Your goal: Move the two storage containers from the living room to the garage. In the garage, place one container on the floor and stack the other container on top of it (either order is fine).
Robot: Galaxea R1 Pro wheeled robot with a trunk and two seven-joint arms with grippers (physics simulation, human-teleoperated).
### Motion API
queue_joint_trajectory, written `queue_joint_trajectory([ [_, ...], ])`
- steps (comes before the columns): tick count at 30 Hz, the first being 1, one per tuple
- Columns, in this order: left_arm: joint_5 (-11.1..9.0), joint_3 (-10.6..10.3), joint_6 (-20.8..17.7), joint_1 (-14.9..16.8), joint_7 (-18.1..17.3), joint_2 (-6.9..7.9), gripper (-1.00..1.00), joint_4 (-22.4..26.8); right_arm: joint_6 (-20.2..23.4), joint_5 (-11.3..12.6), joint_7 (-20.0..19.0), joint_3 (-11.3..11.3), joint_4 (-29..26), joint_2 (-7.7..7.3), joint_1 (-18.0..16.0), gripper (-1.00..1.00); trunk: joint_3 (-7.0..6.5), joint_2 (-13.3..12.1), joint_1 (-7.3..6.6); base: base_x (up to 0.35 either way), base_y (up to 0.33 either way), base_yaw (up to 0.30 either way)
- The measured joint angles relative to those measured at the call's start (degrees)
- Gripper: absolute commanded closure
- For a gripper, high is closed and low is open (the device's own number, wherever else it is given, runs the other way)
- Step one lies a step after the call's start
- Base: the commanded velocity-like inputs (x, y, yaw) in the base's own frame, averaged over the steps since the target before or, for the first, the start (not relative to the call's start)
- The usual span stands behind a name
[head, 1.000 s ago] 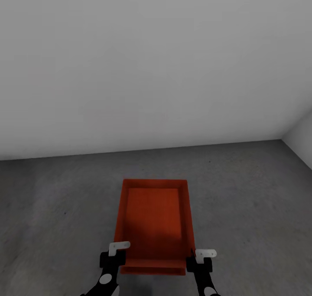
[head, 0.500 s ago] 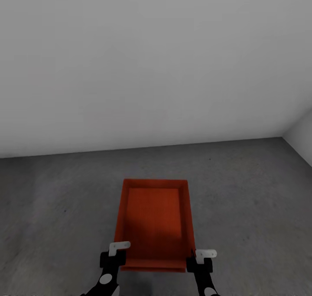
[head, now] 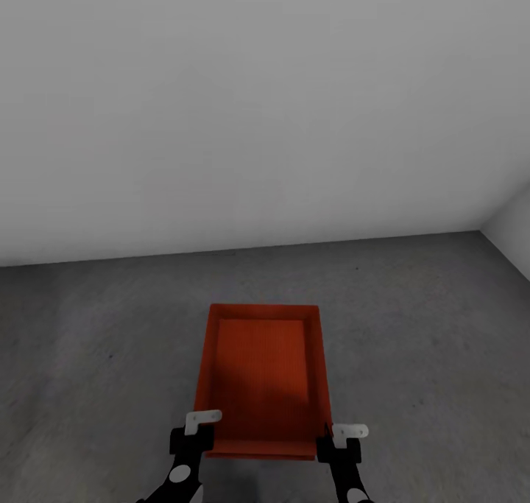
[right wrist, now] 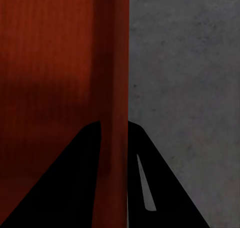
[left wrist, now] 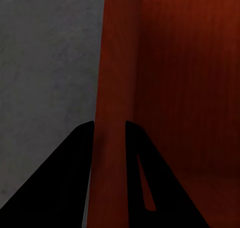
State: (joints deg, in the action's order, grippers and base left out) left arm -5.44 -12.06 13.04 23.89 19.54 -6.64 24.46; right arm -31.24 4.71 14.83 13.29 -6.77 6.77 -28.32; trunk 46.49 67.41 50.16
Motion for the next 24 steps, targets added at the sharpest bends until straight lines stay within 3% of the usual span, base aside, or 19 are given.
queue_joint_trajectory([
  [12, -0.01, 0.10, 0.04, 0.01, -0.15, -0.01, 1.00, -0.34, 0.18, -0.20, -0.05, -0.14, 0.13, 0.01, 0.01, 1.00, 0.00, 0.00, 0.02, -0.181, 0.000, 0.000],
  [24, 0.00, 0.02, 0.04, 0.00, -0.03, 0.00, 1.00, -0.02, -0.02, -0.02, 0.00, -0.01, 0.00, 0.00, 0.00, 1.00, 0.00, 0.00, 0.00, -0.024, 0.000, 0.000],
])
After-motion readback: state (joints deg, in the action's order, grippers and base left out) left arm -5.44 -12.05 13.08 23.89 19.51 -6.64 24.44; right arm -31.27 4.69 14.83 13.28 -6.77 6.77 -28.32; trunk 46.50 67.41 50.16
